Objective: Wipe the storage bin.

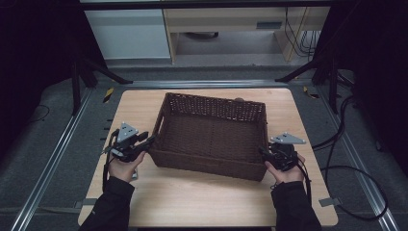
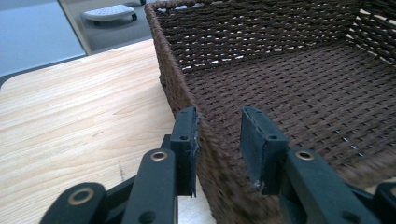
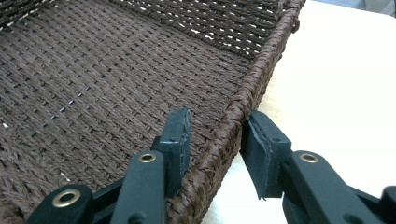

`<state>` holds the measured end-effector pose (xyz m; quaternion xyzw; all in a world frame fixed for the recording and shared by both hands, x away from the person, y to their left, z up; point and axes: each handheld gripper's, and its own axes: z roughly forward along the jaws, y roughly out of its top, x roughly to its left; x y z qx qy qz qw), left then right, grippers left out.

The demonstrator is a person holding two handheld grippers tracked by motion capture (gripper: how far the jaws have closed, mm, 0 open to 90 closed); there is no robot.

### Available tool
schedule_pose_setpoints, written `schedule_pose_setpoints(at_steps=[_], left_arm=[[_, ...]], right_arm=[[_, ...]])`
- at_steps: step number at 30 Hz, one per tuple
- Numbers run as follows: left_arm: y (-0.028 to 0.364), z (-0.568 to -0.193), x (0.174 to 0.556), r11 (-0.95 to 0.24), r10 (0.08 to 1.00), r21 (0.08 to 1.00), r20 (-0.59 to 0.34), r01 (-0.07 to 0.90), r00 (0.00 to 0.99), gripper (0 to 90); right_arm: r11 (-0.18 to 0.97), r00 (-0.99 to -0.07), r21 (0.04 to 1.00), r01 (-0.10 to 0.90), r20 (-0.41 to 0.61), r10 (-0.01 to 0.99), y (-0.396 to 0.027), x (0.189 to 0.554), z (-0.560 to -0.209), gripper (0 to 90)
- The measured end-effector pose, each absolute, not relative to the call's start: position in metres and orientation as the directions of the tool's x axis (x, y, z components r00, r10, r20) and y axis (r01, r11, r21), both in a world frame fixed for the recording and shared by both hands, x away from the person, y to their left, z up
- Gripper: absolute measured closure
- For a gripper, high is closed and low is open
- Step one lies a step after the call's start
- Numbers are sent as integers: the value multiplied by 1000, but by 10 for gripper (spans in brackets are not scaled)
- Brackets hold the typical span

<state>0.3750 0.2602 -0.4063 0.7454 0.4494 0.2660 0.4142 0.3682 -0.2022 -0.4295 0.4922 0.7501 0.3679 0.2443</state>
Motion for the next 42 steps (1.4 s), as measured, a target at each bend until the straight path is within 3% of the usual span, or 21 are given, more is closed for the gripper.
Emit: schedule_pose_setpoints(at_steps=[8, 11, 13, 19, 22, 29, 37, 42], left_arm=[[257, -417, 379, -290, 881, 829, 37, 477, 472, 725], [258, -415, 375, -289, 880, 829, 33, 479, 474, 739], [258, -415, 371, -281, 878, 832, 22, 478, 478, 741], [257, -413, 356, -281, 870, 836, 14, 472, 493, 749], [257, -414, 350, -275, 869, 838, 6, 472, 495, 746], [260, -413, 333, -262, 869, 841, -8, 474, 495, 735], [263, -414, 350, -251, 886, 838, -4, 485, 464, 663], [260, -417, 355, -261, 885, 832, 4, 490, 465, 696]], right_arm=[[224, -415, 803, 552, 32, 909, -206, 374, -431, 613], [207, -397, 813, 543, 31, 917, -208, 374, -430, 522], [182, -393, 825, 536, 53, 918, -211, 373, -427, 520], [176, -388, 830, 529, 52, 920, -213, 372, -424, 669], [188, -373, 826, 531, 29, 927, -211, 372, -423, 691], [189, -393, 821, 539, 47, 918, -212, 370, -422, 709], [197, -407, 819, 539, 48, 912, -210, 365, -422, 702], [190, -411, 821, 538, 58, 910, -210, 365, -419, 680]])
